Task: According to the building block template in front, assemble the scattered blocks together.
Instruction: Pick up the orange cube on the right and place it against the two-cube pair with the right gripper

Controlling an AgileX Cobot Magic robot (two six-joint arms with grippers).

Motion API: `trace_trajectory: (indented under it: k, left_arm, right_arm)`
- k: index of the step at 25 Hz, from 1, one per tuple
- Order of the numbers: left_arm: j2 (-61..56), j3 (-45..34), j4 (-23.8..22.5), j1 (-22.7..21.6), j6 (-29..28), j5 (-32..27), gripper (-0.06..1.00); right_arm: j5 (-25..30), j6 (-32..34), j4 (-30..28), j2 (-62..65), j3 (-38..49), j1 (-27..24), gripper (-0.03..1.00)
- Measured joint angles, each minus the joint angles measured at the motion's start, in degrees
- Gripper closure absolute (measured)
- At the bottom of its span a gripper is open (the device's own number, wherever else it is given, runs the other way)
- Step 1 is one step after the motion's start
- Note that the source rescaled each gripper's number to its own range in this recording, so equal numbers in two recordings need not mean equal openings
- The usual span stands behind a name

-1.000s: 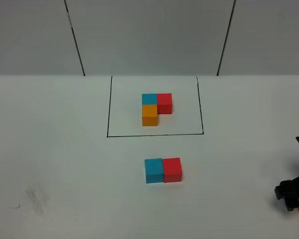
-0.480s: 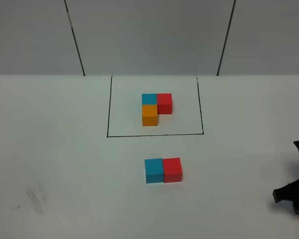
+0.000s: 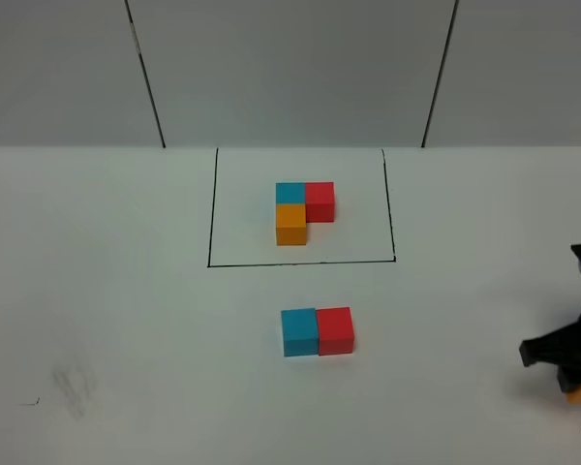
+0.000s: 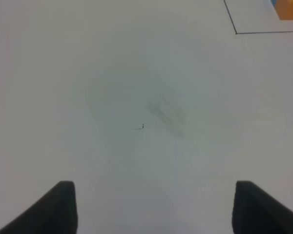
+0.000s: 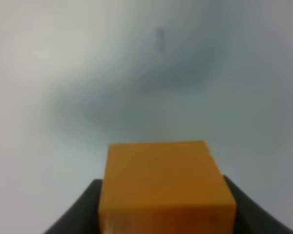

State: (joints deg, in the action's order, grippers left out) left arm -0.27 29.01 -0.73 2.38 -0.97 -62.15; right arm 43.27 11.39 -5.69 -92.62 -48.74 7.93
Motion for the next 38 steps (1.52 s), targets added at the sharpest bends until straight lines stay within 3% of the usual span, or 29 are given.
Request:
trace_trajectory:
  k: [7,10,13,15,20,23,29,38]
  left_arm:
    - [0.0,0.0,0.0,0.0,0.0,0.0,0.49]
    - [0.0,0.0,0.0,0.0,0.0,0.0,0.49]
    - [0.0,0.0,0.0,0.0,0.0,0.0,0.49]
    - [0.0,0.0,0.0,0.0,0.0,0.0,0.49]
    - [0.0,0.0,0.0,0.0,0.1,0.0,0.49]
    - [0.0,0.0,0.0,0.0,0.1,0.0,0.49]
    - [0.0,0.0,0.0,0.0,0.1,0.0,0.49]
    - [0.0,0.0,0.0,0.0,0.1,0.0,0.49]
  right_arm:
    - [0.0,3.1,10.1,5.3,-4.7,11.9,0.68]
    - [0.6,9.2,10.5,5.3,-4.9,17.6,0.68]
    - [1.2,20.3,10.8,5.3,-4.9,23.1,0.68]
    - [1.0,28.6,10.7,5.3,-4.9,26.5,0.68]
    - [-1.1,37.9,4.5,3.1,-6.5,33.4,0.68]
    - [3.3,42.9,0.6,-1.5,-11.6,35.9,0.68]
    - [14.1,46.1,-2.0,-12.0,-25.2,39.4,0.68]
    - [12.3,41.7,-0.2,-19.5,-35.6,44.2,0.68]
